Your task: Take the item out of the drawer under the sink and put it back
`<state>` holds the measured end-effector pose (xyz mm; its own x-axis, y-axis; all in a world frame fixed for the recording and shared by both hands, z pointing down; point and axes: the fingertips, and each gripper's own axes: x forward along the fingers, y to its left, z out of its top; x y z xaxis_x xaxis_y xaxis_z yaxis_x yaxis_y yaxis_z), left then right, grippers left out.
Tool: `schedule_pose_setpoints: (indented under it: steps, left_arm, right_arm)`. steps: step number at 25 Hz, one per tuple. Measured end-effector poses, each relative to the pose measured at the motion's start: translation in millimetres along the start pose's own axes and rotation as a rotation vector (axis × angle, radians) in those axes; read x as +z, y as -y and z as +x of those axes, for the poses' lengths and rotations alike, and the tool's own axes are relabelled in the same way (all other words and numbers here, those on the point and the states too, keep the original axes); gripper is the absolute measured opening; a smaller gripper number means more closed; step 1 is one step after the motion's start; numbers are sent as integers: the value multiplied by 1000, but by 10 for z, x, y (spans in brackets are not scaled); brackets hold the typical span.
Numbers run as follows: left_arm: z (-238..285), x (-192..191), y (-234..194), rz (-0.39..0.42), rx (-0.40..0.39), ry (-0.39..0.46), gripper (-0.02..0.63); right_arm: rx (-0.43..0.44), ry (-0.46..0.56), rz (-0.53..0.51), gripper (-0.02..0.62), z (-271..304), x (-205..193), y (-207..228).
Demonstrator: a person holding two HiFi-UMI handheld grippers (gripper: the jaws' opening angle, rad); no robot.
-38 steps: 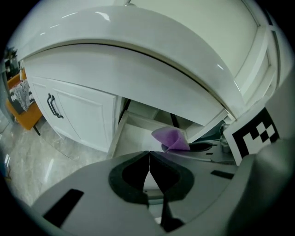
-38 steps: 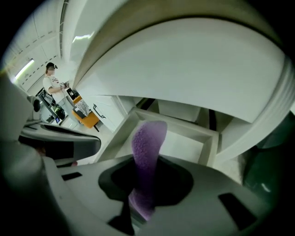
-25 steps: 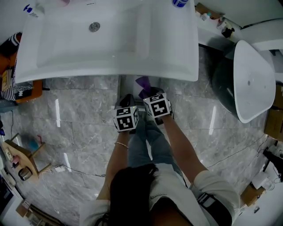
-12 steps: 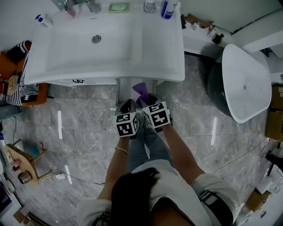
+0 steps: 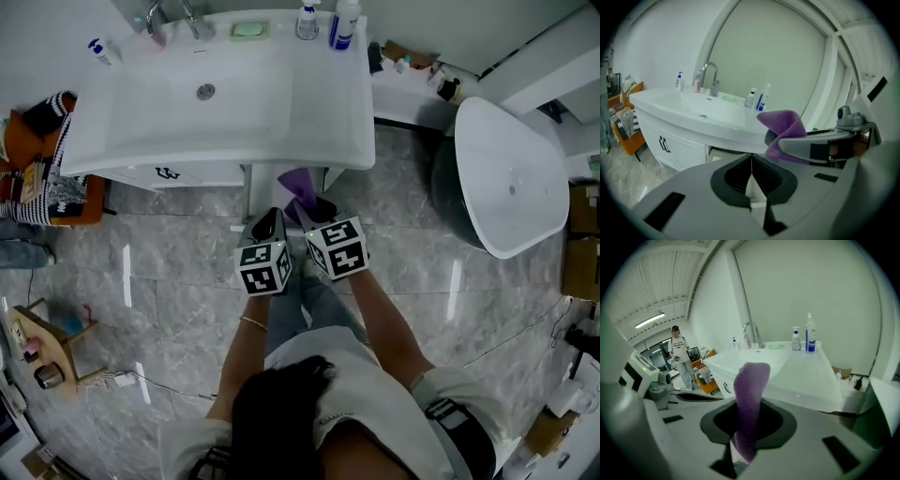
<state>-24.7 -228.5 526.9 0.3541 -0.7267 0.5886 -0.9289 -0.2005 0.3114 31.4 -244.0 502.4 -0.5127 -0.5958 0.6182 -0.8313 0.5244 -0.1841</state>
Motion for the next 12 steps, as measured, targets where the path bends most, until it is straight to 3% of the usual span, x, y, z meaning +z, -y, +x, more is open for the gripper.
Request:
schedule_pose_setpoints:
  steps: [12]
  left_arm:
    - [-539,541,303,46,-11,169,5]
  right_arm:
    - [-53,214,-31,86,-661,555,-45]
